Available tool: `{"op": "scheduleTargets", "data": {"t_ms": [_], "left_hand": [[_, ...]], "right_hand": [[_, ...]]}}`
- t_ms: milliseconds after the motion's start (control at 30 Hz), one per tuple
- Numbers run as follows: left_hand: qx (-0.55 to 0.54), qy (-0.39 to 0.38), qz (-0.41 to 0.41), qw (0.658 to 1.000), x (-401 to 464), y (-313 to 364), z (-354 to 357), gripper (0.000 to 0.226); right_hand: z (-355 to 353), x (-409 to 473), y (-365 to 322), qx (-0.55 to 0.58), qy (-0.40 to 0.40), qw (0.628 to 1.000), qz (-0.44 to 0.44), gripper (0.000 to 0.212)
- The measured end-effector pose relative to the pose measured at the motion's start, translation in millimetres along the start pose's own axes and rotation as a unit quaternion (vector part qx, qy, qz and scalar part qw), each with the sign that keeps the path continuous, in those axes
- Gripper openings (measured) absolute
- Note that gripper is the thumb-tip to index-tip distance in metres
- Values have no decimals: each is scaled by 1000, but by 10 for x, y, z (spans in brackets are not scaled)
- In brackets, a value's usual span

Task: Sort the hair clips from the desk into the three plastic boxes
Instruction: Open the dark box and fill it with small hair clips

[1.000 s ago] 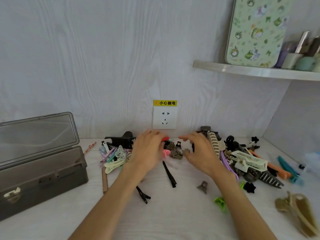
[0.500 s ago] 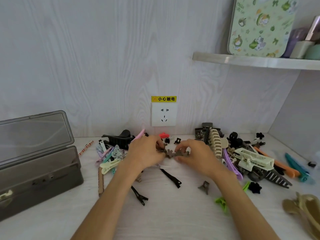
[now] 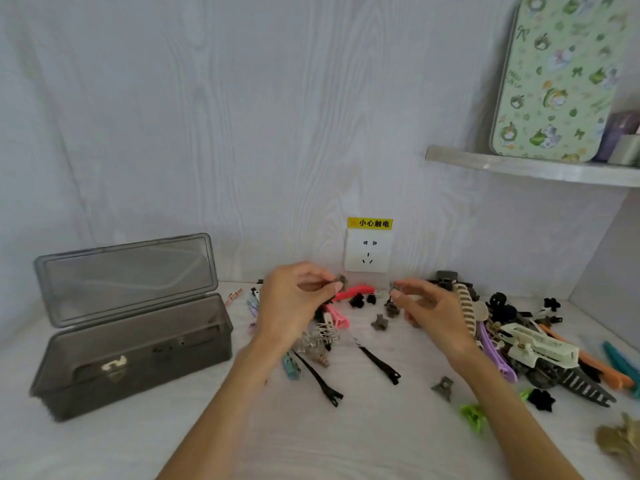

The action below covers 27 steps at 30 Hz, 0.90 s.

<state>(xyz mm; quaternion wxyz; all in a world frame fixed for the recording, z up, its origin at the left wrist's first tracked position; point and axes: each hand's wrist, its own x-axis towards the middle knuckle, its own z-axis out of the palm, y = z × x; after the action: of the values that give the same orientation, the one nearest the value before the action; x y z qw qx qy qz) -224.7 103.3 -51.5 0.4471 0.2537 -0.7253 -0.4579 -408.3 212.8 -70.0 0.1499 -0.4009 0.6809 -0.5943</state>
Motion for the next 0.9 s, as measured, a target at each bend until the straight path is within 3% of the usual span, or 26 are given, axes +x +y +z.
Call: {"op": "scheduleTargets", "data": {"t_ms": [167, 333, 500, 600, 733, 900], "left_hand": [[106, 62, 5, 992, -248, 194, -1021, 13], [299, 155, -42, 941, -556, 27, -1750, 8], [397, 105, -93, 907, -660, -216, -1973, 15], [399, 122, -76, 906, -639, -191, -1975, 17], [334, 132, 0, 933, -510, -50, -1632, 16], [284, 10, 39, 958, -276, -69, -718, 24]], "right_hand": [[574, -276, -629, 28, -155, 986, -48, 17], [1639, -524, -973, -39, -246, 956, -157, 20], [2174, -557, -930, -157, -296, 921, -198, 32], [2001, -524, -926, -145, -251, 934, -207, 28], [1490, -412, -718, -120, -164, 960, -193, 21], [639, -90, -112, -214, -28, 970, -112, 24]]}}
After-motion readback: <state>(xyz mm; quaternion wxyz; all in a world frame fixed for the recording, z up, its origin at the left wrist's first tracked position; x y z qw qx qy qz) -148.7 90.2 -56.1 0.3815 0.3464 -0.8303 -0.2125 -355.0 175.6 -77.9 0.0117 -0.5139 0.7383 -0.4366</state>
